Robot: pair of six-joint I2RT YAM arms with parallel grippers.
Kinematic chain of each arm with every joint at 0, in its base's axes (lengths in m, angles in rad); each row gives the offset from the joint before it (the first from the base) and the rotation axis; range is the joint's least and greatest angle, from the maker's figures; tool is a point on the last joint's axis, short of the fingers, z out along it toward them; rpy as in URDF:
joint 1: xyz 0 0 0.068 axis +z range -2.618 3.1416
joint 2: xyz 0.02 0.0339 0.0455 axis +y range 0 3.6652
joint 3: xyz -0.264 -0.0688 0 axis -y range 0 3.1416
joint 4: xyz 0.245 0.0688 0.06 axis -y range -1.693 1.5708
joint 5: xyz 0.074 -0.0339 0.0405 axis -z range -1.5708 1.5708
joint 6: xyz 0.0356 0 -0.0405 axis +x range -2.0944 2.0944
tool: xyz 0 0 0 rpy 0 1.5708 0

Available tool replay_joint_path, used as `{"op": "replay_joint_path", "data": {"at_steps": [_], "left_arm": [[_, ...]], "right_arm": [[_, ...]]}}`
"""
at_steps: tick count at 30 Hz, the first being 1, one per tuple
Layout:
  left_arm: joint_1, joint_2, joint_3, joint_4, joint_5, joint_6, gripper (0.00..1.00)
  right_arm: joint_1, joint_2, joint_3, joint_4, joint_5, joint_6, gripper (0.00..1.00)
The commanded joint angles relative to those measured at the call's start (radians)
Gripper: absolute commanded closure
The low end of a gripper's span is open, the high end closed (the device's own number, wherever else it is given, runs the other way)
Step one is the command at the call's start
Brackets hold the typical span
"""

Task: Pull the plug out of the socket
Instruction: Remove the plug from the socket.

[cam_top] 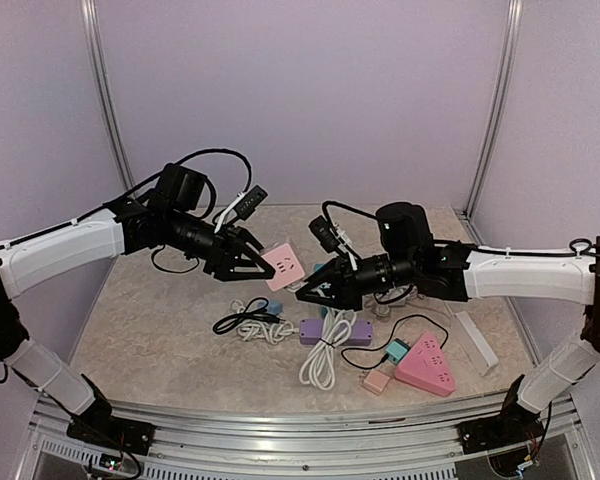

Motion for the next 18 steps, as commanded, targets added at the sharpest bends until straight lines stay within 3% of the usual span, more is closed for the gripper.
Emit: {"op": "replay_joint_path", "data": {"at_steps": [1, 9, 18], "left_arm": [[-0.014, 0.003, 0.052, -0.078, 0.01, 0.047, 0.99], [-0.049, 0.067, 0.094, -0.183, -0.025, 0.103, 0.99], [-0.054, 0.06, 0.077, -0.148, -0.103, 0.089, 1.0]], "right_arm": [[-0.073, -0.048, 0.037, -0.134, 0.012, -0.034, 1.0], [-0.102, -0.081, 0.115, -0.26, 0.047, -0.114, 1.0], [-0.102, -0.063, 0.114, -0.298, 0.093, -0.128, 1.0]]}}
